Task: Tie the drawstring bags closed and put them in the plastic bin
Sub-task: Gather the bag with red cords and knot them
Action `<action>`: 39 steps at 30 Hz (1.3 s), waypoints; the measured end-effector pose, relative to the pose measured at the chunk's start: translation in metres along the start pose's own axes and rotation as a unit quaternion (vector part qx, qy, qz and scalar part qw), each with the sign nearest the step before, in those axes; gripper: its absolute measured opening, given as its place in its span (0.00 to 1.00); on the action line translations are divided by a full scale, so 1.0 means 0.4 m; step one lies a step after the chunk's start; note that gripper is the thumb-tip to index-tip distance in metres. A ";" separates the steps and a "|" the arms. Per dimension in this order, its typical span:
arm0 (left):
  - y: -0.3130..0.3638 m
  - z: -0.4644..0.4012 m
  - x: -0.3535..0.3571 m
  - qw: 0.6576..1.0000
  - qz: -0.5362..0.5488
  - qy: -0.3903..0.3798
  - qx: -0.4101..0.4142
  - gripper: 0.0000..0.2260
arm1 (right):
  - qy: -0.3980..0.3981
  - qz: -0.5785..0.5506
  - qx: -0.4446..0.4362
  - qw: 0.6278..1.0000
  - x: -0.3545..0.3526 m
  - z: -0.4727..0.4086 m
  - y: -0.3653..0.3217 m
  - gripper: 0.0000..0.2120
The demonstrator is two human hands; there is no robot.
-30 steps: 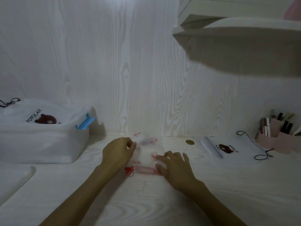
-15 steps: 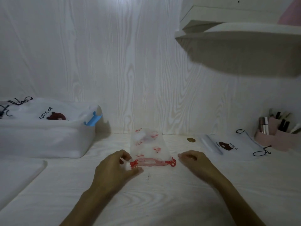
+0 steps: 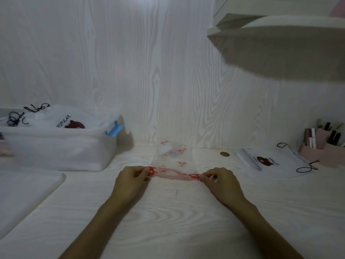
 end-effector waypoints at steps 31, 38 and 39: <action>-0.036 0.007 -0.067 0.995 0.028 0.090 -0.034 0.04 | 0.040 -0.341 0.063 0.937 -0.030 0.000 0.030 0.10; -0.090 0.033 -0.161 0.956 0.021 0.265 -0.128 0.07 | 0.150 -0.245 0.122 0.950 -0.102 0.012 0.138 0.06; -0.093 0.036 -0.166 0.951 0.020 0.277 -0.134 0.07 | 0.176 -0.213 0.132 0.952 -0.112 0.017 0.147 0.07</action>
Point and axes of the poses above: each hand's wrist, its own z-axis away from the middle knuckle, its own x-axis out of the palm, y = z × x, the point moved 5 cm from there along -z, towards the middle knuckle, and after that the axes turned 10 degrees about -y, right-handed, at the moved point
